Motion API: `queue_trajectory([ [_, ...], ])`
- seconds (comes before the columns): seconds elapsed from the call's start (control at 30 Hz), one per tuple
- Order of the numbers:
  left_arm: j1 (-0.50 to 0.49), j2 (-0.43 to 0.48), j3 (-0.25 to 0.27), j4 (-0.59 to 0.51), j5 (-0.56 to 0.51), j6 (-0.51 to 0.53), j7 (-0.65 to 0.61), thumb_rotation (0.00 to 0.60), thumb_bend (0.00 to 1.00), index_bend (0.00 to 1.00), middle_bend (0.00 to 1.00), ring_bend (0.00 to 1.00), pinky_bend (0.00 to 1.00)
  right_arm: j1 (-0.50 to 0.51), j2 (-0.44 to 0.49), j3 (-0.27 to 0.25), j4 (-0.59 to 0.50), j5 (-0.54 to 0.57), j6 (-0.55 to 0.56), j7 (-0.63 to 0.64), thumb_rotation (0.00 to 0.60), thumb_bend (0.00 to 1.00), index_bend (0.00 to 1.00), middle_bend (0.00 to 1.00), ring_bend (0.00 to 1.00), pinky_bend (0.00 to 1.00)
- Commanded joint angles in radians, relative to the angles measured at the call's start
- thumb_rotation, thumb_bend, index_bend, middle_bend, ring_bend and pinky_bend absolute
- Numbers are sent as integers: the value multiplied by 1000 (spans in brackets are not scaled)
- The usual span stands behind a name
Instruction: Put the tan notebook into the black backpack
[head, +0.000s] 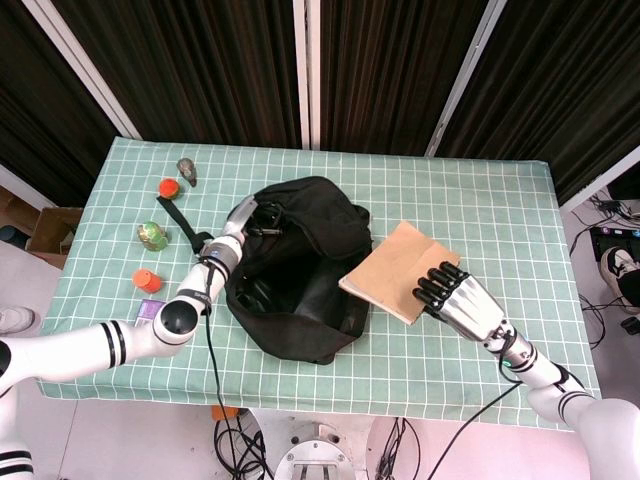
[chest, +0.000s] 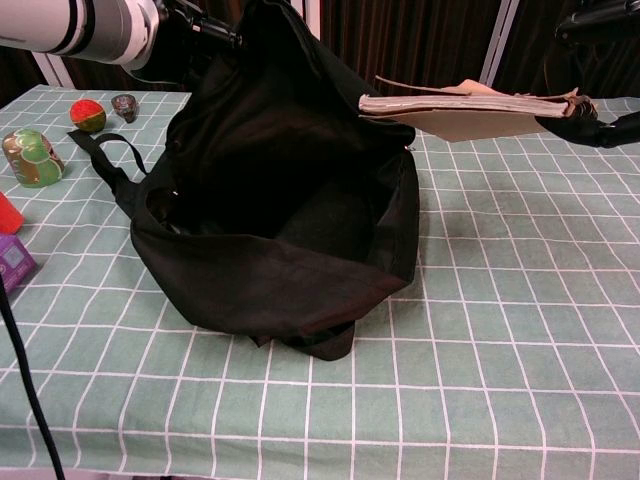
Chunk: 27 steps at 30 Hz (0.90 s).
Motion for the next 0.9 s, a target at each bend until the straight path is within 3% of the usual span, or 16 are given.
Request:
queue_trajectory([
  [0.03,-6,10,-1,-11,-5,9,-2,600,482,667,734,656,727,22,44,-46,-128,-98,14,-79,600,551,1000,730,564,659],
  [0.17,-5,28,-6,-38,-7,10,-13,600,482,667,734,656,727,68,33,-60,-199,-177,-20,-138,600,550,1000,731,564,659],
  [0.4,4,54,-4,-75,12,7,-33,600,481,667,734,656,727,177,-46,-22,-220,-228,-146,-161,600,551,1000,733,564,660],
  [0.67,46,128,-6,-169,63,-4,-65,600,481,667,734,656,728,283,-195,43,1,-147,-340,-52,600,546,1000,737,564,658],
  [0.9,75,191,6,-242,106,-9,-83,600,481,665,733,656,729,338,-296,73,176,-91,-424,-31,600,538,1000,741,564,659],
])
